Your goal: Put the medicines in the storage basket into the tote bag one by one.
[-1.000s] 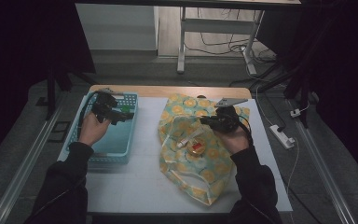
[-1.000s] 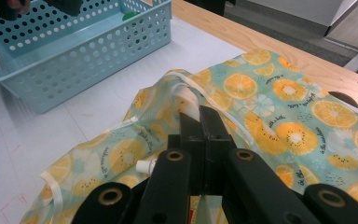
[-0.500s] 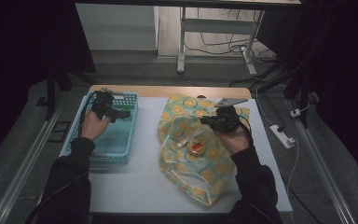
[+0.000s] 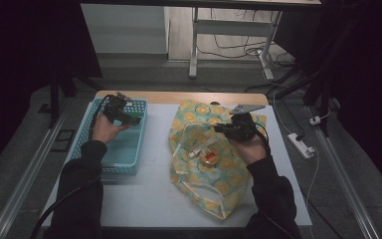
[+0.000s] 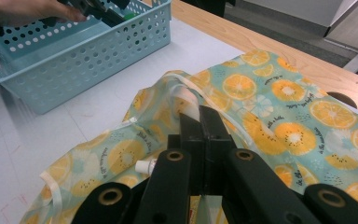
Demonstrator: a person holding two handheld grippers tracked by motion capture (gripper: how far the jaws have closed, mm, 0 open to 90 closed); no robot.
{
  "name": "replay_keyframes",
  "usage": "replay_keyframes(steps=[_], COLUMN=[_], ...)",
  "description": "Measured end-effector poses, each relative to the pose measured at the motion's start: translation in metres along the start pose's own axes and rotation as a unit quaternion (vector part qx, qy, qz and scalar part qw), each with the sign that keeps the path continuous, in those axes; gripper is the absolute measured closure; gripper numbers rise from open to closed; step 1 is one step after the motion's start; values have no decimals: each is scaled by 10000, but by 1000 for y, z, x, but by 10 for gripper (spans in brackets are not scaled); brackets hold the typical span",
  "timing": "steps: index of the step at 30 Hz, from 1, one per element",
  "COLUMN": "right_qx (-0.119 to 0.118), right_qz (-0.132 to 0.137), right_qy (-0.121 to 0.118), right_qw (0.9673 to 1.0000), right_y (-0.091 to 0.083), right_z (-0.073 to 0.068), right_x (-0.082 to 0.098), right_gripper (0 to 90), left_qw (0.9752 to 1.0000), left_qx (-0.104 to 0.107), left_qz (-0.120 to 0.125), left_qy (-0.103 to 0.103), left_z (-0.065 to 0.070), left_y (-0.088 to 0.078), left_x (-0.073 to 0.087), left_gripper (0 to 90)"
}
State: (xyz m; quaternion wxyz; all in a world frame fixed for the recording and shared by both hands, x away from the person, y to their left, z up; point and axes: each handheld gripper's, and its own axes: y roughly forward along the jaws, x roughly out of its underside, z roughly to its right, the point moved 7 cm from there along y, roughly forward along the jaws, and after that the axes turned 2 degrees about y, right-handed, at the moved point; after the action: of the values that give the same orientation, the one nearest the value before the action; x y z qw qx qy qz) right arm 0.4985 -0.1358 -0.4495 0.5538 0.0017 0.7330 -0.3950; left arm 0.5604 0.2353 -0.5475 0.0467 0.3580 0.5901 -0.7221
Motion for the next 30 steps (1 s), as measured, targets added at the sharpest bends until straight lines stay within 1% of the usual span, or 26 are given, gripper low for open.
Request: replay_keyframes(steps=[2,3,6,9,12,15,16,18,19,24,26,27,30], right_qx=[0,-1,2,-1,-3,-4,-3,1,2,0,2,2,11], right_qz=[2,3,4,-1,-4,-2,-2,-1,-2,-2,2,4,6], right_qy=[-3,-2,-2,0,-1,0,3,5,7,2,2,1,10], right_qw=[10000,10000,10000,10000,10000,10000,10000,10000,10000,10000,10000,10000,10000], right_y=[0,0,0,0,0,0,0,0,0,0,0,0,0], right_z=[0,0,0,0,0,0,0,1,1,1,1,1,1], right_x=[0,0,0,0,0,0,0,0,0,0,0,0,0], right_gripper=[898,898,897,897,897,898,897,897,897,897,897,897,898], left_qw=[10000,10000,10000,9999,9997,9997,9997,9995,9995,9995,9995,9995,9996], left_qx=[11,35,60,150,229,194,191,263,262,157,149,116,115], left_qz=[6,10,11,35,-44,-94,-108,-83,-101,-170,-155,-144,-88], left_qy=[19,21,24,-16,-33,-66,-85,-126,-140,-206,-251,-256,-257], left_z=[-1,-1,-2,-2,-2,-2,-2,-2,-2,-2,-2,-2,-1], left_y=[2,2,4,5,9,10,10,10,9,7,5,4,0], left_x=[-1,-1,-2,-4,-3,-4,-4,-3,-3,-3,-3,-3,-4], left_gripper=[92,130,203,277,340,386,422,488,507,517,517,518,518])
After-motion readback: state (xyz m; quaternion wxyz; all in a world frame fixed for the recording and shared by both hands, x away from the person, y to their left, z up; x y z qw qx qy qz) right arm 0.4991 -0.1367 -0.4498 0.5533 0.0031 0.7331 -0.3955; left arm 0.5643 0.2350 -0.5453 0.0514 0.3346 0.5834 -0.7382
